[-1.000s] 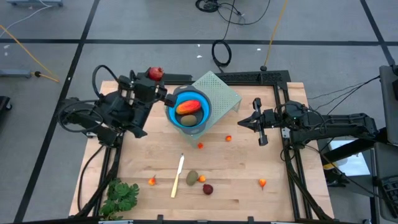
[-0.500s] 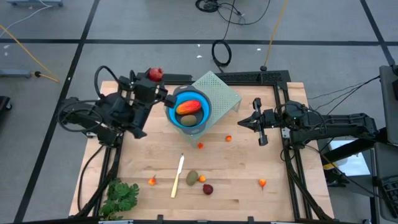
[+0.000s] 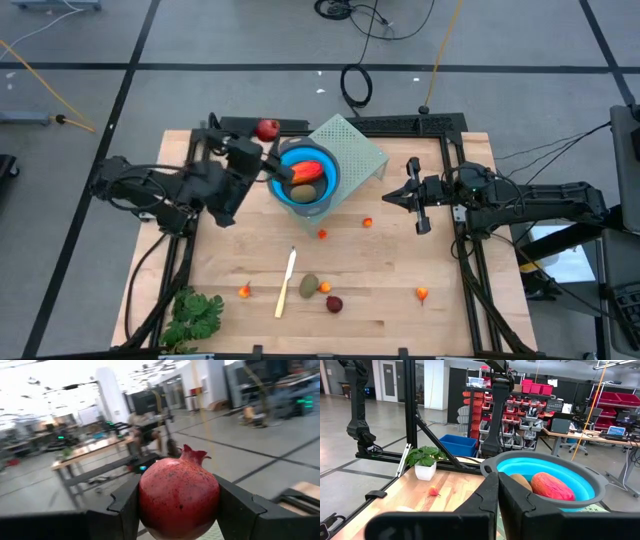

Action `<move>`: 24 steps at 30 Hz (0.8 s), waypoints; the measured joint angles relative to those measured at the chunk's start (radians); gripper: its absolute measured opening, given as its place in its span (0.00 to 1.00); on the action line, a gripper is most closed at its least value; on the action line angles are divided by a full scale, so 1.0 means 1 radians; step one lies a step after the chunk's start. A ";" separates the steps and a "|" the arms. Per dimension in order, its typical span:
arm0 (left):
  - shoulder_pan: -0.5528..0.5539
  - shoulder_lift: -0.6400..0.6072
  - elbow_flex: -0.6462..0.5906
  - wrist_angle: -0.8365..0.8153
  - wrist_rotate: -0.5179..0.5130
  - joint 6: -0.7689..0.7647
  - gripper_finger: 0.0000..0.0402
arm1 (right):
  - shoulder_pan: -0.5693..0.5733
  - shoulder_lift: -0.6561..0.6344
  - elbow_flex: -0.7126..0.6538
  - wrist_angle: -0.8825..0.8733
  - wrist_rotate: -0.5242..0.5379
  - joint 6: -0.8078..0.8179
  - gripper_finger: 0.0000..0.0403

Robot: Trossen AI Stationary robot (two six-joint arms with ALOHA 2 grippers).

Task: Pick & Place Fruit
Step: Put the pomegranate into the blue strainer bowl

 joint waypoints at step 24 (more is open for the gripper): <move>0.273 0.000 0.000 -0.561 0.693 -0.635 0.50 | 0.000 0.000 0.000 0.000 0.000 0.030 0.01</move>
